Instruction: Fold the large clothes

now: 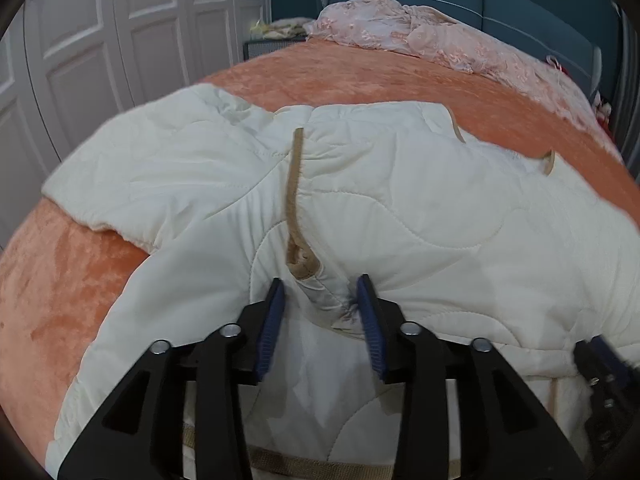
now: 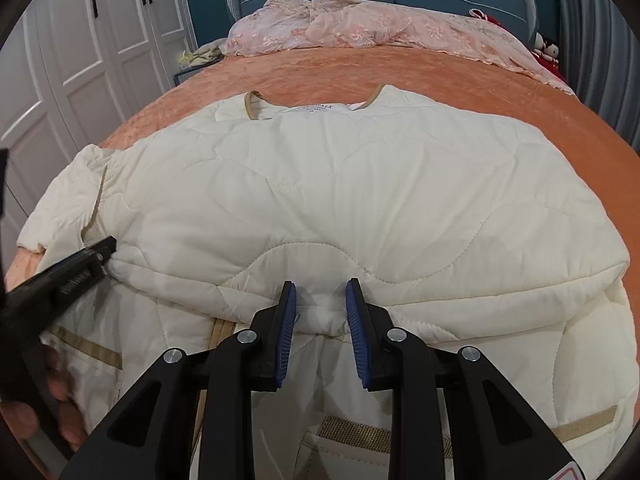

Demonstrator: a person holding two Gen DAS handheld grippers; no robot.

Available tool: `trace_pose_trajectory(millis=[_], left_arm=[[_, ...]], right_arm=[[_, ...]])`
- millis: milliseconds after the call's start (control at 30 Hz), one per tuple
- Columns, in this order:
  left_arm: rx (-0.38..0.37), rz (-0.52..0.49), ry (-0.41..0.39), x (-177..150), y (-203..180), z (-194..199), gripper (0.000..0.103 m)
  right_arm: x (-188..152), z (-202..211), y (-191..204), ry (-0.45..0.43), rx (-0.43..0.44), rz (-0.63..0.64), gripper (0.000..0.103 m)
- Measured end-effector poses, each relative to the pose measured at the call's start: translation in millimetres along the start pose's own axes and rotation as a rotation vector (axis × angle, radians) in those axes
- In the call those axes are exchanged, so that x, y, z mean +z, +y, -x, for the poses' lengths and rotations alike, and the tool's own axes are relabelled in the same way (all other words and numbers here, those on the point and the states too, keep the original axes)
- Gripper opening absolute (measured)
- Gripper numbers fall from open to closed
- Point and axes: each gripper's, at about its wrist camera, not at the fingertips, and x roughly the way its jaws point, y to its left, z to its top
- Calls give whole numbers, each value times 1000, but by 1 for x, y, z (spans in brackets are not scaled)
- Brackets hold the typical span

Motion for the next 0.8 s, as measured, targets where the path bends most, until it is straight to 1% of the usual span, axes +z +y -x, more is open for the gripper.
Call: trace_pose_trajectory(millis=[33,67,100,133,167,200,233,267,333,367,467,500,533,567,600,667,700,733,767,800], left_arm=[[-33,23,18,3,7,4,58],[-79,58,41,9,20,11,64],[-91,108,39,15,39,24,73],[-87,143,19,18,54,33,82],[-81,179,-10,24,73,45,87],[-69,221,-49,31,101,57,94],[-41,258,-78,38,127,64,95],[-2,302,-86,47,159,65,95],[39,369,-54,61,211,54,95],[75,410,-28,67,240,44,95],[153,509,26,74,300,17,94],[169,552,54,75,321,5,92],[175,578,69,75,333,-1,90],[164,622,89,73,348,-11,90],[156,646,101,73,355,-16,87],[136,678,107,73,364,-24,84],[137,677,91,76,363,-25,77],[130,673,89,80,360,-27,63],[115,657,94,86,355,-30,53],[76,645,94,93,353,-30,26]], right_arm=[[1,2,0,4,-1,-2,25],[3,5,1,12,-12,3,25],[5,13,5,17,-29,7,26],[4,27,10,3,-28,2,30],[1,39,14,-16,-10,-8,32],[-5,56,21,-38,32,-19,35],[-13,71,29,-55,60,-19,42],[-21,84,38,-74,78,-10,49],[-40,102,55,-93,106,22,57],[-50,107,64,-92,119,38,58],[-75,111,83,-70,140,89,58],[-81,108,86,-48,143,96,58],[-85,105,88,-27,143,96,58],[-90,99,89,2,144,88,58],[-95,95,88,19,146,79,58],[-98,90,87,32,153,66,59],[-99,88,85,37,161,54,60],[-100,86,83,43,171,42,61],[-100,85,82,47,178,36,61],[-100,84,81,46,183,32,61]])
